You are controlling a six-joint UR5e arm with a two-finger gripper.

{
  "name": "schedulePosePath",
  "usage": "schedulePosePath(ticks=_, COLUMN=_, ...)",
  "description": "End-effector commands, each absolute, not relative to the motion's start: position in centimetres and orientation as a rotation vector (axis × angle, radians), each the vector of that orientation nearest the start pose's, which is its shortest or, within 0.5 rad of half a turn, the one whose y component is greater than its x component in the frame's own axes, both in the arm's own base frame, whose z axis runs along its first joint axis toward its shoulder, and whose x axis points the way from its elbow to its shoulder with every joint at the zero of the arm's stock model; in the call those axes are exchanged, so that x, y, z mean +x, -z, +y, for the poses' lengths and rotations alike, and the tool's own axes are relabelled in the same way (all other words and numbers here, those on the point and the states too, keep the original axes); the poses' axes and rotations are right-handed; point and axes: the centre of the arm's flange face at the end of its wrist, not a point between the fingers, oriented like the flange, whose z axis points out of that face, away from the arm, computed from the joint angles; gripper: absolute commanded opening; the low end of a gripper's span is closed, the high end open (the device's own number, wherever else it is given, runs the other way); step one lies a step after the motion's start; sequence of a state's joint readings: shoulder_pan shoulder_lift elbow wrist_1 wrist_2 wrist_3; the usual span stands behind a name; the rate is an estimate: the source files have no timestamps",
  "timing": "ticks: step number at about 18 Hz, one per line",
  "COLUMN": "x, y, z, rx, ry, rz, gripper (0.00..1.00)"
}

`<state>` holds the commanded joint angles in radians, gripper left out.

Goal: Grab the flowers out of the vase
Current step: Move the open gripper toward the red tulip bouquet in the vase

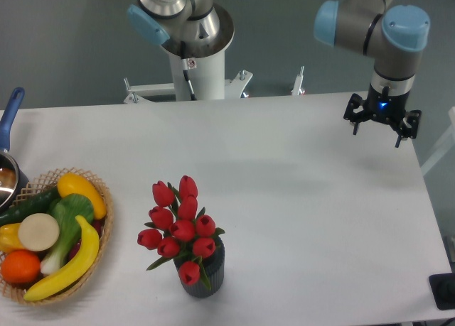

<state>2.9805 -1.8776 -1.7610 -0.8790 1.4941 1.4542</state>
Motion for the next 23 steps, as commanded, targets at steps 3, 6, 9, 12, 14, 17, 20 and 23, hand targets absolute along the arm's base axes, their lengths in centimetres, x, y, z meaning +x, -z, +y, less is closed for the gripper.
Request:
schedulePosePath(ticks=3, x=-55.8, y=-30.1, z=23.4, rx=-3.025, ry=-0.272, rz=0.079, gripper=1.00)
schedulePosePath(ticks=6, x=-55.6, y=-29.5, z=24.3, rx=-2.999, ry=-0.267, rz=0.096, gripper=1.00)
schedulePosePath(ticks=9, x=-54.7, y=-26.5, z=25.4, rx=-2.919, ry=-0.225, rz=0.090, gripper=1.00)
schedulePosePath(ticks=12, x=-53.8, y=-26.5, z=26.6, rx=-2.782, ry=-0.198, rz=0.078, gripper=1.00)
schedulePosePath(ticks=14, x=-53.3, y=-27.1, z=27.9, rx=-2.677, ry=-0.163, rz=0.065, gripper=1.00)
schedulePosePath(ticks=17, x=-51.4, y=-28.3, z=32.1, rx=-2.507, ry=-0.078, rz=0.084, gripper=1.00)
schedulePosePath(ticks=20, x=-49.5, y=-28.4, z=34.9, rx=-2.464, ry=-0.027, rz=0.119, gripper=1.00)
schedulePosePath(ticks=23, x=-48.2, y=-28.4, z=37.6, rx=-2.241, ry=0.104, rz=0.148, gripper=1.00)
